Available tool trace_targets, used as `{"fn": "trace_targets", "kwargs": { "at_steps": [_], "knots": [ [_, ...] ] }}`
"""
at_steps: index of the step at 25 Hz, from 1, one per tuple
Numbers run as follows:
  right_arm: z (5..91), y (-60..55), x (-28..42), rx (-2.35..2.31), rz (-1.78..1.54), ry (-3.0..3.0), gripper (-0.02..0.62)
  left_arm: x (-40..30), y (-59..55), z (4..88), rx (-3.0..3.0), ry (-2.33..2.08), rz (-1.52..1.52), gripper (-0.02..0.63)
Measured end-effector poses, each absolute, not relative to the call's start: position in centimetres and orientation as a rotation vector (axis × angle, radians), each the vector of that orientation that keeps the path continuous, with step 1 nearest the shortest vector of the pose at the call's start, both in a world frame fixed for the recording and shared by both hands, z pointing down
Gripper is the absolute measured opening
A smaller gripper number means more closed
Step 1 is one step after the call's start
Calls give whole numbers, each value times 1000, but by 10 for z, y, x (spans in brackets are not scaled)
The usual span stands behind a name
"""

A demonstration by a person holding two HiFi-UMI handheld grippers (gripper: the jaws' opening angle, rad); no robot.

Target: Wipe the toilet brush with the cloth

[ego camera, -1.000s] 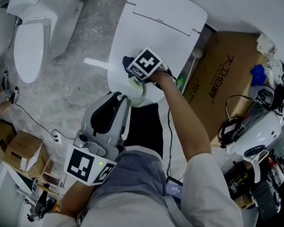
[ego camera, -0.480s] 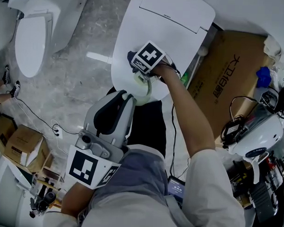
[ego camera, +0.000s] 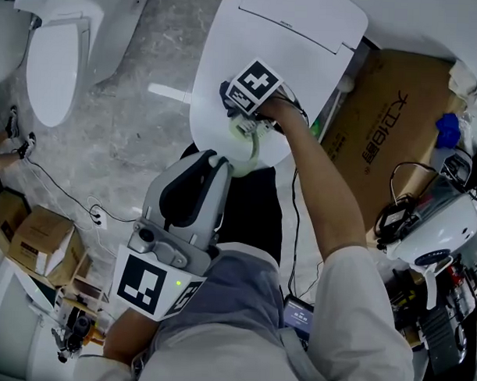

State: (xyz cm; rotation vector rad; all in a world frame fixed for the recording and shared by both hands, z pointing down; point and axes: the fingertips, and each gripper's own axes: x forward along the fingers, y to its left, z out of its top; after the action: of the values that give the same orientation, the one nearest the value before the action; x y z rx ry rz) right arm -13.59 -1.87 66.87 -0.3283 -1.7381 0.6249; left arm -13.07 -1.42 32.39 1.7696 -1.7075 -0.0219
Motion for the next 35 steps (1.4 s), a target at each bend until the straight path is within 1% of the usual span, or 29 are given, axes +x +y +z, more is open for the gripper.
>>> {"fn": "trace_targets", "kwargs": {
  "at_steps": [18,25,31,35],
  "knots": [
    [685,-36,-132,-251,645,-1736,118,-135,-10,324,1736,-1735,-43,0],
    [691,-54,-121,-94,771,-1767,118,-134,-13,325,1733,-1736,-42,0],
    [695,-67,-107,60,974,-1781,118,-133,-16,325,1741,-1733,-36,0],
    [696,-73,-99,124,1031,-1789,120,-132,-17,325,1750,-1730,-30,0]
  ]
}}
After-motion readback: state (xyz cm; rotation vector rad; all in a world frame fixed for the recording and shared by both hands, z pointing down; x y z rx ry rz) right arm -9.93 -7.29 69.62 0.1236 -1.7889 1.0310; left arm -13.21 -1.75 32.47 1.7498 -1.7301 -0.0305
